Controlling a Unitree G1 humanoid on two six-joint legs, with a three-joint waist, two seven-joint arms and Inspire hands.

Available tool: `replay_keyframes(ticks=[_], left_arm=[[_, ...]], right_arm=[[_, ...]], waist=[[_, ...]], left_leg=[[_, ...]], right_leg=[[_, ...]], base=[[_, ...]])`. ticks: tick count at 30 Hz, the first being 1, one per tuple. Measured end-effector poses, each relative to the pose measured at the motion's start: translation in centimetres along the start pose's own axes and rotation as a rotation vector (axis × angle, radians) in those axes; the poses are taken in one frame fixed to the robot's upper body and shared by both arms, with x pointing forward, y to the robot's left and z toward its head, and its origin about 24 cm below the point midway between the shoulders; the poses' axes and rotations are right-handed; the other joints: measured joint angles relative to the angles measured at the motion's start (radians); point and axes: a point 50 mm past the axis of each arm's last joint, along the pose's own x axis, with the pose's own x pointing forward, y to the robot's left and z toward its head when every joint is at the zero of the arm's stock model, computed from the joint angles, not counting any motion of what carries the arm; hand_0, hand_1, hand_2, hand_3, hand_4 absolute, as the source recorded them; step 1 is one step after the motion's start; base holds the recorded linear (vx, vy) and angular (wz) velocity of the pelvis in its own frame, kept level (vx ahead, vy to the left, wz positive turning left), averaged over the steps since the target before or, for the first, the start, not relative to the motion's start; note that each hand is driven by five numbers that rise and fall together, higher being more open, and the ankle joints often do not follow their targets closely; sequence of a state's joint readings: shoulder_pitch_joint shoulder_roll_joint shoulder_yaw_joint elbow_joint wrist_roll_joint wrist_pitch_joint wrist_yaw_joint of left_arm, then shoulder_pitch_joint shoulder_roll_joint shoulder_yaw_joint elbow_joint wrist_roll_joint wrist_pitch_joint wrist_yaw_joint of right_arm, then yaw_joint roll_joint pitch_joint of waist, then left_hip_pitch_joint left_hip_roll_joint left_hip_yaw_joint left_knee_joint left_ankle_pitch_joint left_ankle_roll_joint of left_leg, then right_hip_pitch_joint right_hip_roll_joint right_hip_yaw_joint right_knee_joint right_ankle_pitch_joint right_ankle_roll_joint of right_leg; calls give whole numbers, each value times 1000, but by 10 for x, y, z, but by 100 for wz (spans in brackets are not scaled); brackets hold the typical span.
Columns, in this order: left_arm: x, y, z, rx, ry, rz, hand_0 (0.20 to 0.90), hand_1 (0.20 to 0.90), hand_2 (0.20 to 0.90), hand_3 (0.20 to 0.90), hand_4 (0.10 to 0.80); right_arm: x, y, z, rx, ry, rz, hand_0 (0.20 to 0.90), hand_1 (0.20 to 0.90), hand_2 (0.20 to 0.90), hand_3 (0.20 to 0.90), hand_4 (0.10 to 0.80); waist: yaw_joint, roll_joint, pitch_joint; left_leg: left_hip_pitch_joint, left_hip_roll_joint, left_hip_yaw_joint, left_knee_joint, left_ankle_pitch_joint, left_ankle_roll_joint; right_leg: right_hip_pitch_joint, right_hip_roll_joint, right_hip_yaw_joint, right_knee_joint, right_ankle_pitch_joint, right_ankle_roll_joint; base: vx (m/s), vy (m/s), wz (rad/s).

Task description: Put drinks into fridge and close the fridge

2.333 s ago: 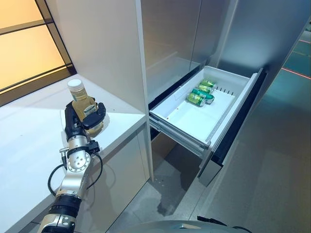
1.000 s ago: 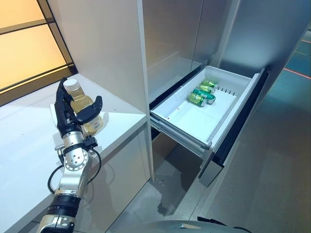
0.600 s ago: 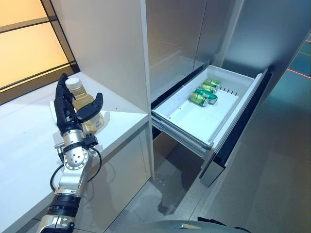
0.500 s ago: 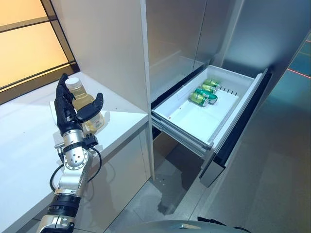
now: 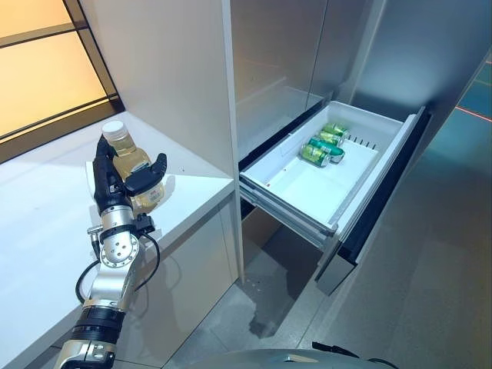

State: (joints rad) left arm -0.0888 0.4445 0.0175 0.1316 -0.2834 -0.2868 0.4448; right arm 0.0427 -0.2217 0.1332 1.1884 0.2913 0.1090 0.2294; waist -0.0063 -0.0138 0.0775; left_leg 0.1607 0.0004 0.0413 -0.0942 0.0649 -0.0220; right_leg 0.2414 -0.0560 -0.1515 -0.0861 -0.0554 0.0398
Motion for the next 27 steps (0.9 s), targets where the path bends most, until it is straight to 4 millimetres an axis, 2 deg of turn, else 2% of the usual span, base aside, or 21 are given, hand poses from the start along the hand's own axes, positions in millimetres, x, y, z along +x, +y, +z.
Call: replay_keyframes(ticks=[1,8,20,23,26,27], left_arm=[[0,0,0,0,0,-1,300,300,300,200,100],[0,0,0,-4,3,1,300,300,300,200,100],[-3,-2,-1,-202,19,-7,300,300,300,200,100],[-6,-8,4,-306,20,-90,300,300,300,200,100],[-9,-20,10,-354,-6,-233,300,300,300,200,100],[-11,-27,14,-370,-19,-309,300,300,300,200,100]], right_arm=[[0,0,0,0,0,0,900,900,900,900,800],[0,0,0,0,0,0,900,900,900,900,800],[0,2,4,-7,-31,8,900,900,900,900,800],[-4,14,25,-172,-148,70,900,900,900,900,800],[-19,40,61,-334,-332,172,900,900,900,900,800],[-29,54,80,-371,-432,231,900,900,900,900,800]], waist=[[0,0,0],[0,0,0],[3,-4,2],[3,-9,17],[1,-17,32],[-4,-21,34]], left_leg=[[0,0,0,0,0,0],[-1,0,0,0,0,0],[0,0,-1,0,0,0],[0,1,-1,1,0,0],[-4,0,-3,4,1,0],[-10,0,-3,5,2,1]], right_leg=[[0,0,0,0,0,0],[-1,0,0,0,0,0],[-1,0,0,0,0,0],[-1,0,0,2,0,0],[-5,1,-1,3,0,0],[-8,0,-1,4,0,0]], base=[[0,0,0],[0,0,0],[0,0,0],[-11,-11,0],[-21,-19,0],[0,0,0]])
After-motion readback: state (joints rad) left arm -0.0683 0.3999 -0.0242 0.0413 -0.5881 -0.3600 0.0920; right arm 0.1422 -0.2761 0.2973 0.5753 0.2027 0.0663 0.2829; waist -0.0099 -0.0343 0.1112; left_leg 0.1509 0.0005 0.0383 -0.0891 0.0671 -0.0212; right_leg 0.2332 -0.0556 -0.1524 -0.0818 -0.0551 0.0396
